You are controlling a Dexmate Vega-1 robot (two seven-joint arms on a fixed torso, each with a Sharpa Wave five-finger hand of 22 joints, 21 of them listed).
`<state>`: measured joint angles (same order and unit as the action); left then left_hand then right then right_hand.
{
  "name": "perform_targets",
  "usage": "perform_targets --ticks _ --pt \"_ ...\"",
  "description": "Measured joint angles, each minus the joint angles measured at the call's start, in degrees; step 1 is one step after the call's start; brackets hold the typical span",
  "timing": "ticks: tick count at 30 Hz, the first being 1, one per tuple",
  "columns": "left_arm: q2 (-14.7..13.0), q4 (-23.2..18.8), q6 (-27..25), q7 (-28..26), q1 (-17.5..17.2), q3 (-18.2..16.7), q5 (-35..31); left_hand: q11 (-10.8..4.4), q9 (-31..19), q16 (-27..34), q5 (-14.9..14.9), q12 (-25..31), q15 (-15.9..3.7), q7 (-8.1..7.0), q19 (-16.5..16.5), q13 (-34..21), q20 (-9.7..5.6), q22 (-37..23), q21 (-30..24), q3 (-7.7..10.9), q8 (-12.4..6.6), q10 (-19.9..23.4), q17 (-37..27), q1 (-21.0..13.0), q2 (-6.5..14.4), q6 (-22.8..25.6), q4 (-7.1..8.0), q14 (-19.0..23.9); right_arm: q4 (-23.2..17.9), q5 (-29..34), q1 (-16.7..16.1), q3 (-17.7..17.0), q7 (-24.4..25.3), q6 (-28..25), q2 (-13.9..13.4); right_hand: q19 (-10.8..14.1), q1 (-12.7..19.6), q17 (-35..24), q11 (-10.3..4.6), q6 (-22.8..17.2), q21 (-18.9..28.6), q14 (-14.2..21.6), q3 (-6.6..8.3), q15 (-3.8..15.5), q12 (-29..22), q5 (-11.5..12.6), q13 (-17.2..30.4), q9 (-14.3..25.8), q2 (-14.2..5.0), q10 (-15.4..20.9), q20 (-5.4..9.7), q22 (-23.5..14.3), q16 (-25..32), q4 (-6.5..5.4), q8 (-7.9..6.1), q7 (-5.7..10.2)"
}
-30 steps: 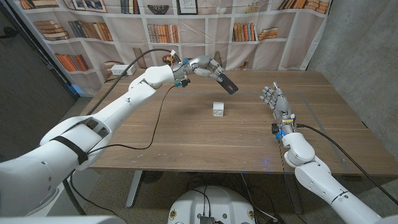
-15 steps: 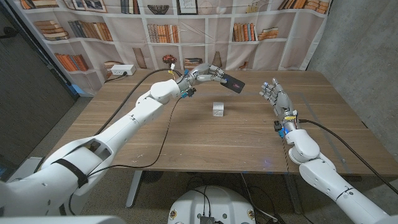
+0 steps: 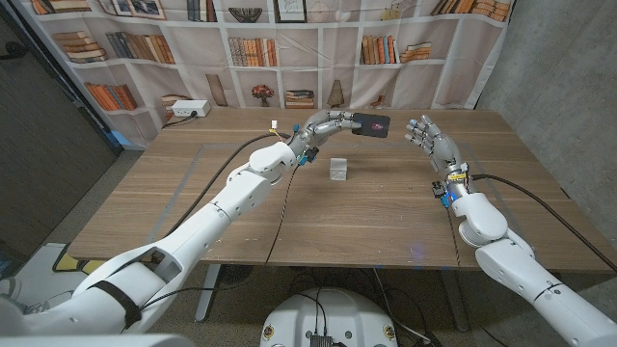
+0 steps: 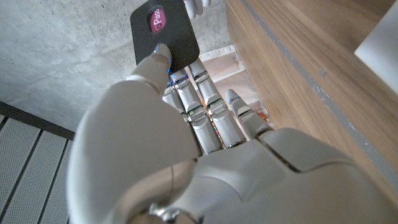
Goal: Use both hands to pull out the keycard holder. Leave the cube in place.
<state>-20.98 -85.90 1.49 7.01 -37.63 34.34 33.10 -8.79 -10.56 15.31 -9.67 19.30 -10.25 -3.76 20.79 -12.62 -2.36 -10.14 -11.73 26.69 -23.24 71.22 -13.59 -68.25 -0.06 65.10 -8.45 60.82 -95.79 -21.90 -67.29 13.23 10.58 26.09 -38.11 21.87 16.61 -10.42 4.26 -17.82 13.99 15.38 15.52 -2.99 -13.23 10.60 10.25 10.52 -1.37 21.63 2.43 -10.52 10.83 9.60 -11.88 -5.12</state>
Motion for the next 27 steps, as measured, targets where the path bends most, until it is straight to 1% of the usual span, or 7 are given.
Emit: perform_targets --ticks 8,13,16,18,19,23,27 --pt "1.15 -0.88 -1.55 -1.33 -0.88 0.04 2.28 -0.01 0.05 0.0 -0.1 0.0 0.0 0.0 -0.01 0.0 0.0 0.0 0.0 -0.07 0.18 -0.01 0.29 0.0 0.0 0.0 0.07 -0.01 -4.04 5.15 -1.88 -1.65 4.07 -3.19 -1.5 1.97 4.38 0.29 -0.7 -0.34 0.32 1.25 0.83 0.48 0.0 0.0 0.0 0.0 0.67 0.7 0.12 0.14 0.0 0.83 0.0 0.37" --pt "1.29 -1.46 -2.13 -1.99 -1.13 0.21 2.82 -0.01 0.03 0.0 -0.13 0.0 0.01 0.0 -0.01 0.0 0.01 0.0 0.0 -0.31 0.22 -0.01 0.29 0.0 0.0 0.0 0.3 -0.01 -7.6 9.49 -3.18 -2.36 7.48 -9.14 -2.5 3.33 8.19 0.26 -1.04 -0.01 0.32 1.82 0.9 -0.03 0.41 -0.23 0.0 0.23 3.23 0.35 -1.42 0.13 0.0 0.9 0.0 5.56" --pt "1.18 -1.77 -3.26 -3.0 -1.31 0.26 3.29 -0.02 0.01 0.0 -0.13 0.0 0.01 0.0 -0.01 0.0 0.01 0.0 0.0 -0.3 0.23 -0.02 0.29 0.0 0.0 0.0 0.3 -0.01 -12.1 12.48 -4.47 -2.9 9.74 -13.63 -3.46 3.52 8.78 0.13 -1.11 -0.43 0.32 1.81 0.36 -1.24 0.42 -0.23 0.29 0.3 3.82 0.29 -3.22 0.13 -0.25 0.35 0.0 7.7" --pt "1.11 -1.89 -3.26 -3.0 -1.39 0.27 3.29 -0.02 0.01 0.0 -0.13 0.0 0.01 0.0 -0.01 0.0 0.01 0.0 0.0 -0.3 0.24 -0.02 0.29 0.0 0.0 0.0 0.3 -0.01 -12.1 13.76 -4.47 -2.9 10.73 -15.76 -3.46 3.6 8.83 0.13 -1.11 -0.79 0.32 1.81 0.0 -2.2 0.42 -0.23 0.3 0.3 3.92 0.29 -4.9 0.13 -0.25 -0.01 0.0 8.46" --pt "1.06 -1.97 -3.86 -3.53 -1.44 0.29 3.57 -0.02 0.01 0.0 -0.13 0.0 0.01 0.0 -0.01 0.0 0.01 0.0 0.0 -0.3 0.46 -0.02 0.29 0.0 0.0 0.0 0.3 -0.01 -14.55 14.75 -5.03 -2.97 11.47 -17.35 -3.76 3.69 8.68 0.13 -0.92 -0.88 0.32 1.92 -0.19 -2.57 0.42 -0.23 0.3 0.3 4.58 0.49 -6.07 0.13 -0.25 -0.19 0.0 9.0" --pt "0.89 -2.11 -4.13 -3.89 -1.54 0.55 3.6 -0.02 0.01 -0.3 -0.13 0.0 0.01 0.0 -0.01 0.0 0.01 0.0 0.0 -0.3 0.66 -0.02 0.29 0.0 0.0 0.0 0.3 -0.02 -16.09 17.3 -5.36 -2.97 13.48 -22.04 -3.86 4.93 8.44 0.26 0.76 -1.28 0.06 2.13 -1.01 -4.84 0.41 -0.22 0.14 0.57 5.81 0.88 -12.32 0.13 -0.25 -1.01 0.0 10.39" --pt "0.85 -2.12 -4.51 -4.96 -1.7 0.82 3.06 -0.33 0.01 -0.3 -0.12 0.0 0.02 0.0 -0.02 0.0 0.01 0.0 0.0 -0.43 0.67 -0.33 0.29 0.0 0.0 0.0 0.43 -0.02 -20.07 19.35 -6.19 -2.76 15.03 -26.27 -3.89 4.75 8.06 0.29 1.77 -1.75 -0.61 1.43 -1.66 -7.53 1.38 -0.22 0.11 0.57 6.81 -0.61 -14.48 0.13 -0.48 -1.62 0.0 11.23"
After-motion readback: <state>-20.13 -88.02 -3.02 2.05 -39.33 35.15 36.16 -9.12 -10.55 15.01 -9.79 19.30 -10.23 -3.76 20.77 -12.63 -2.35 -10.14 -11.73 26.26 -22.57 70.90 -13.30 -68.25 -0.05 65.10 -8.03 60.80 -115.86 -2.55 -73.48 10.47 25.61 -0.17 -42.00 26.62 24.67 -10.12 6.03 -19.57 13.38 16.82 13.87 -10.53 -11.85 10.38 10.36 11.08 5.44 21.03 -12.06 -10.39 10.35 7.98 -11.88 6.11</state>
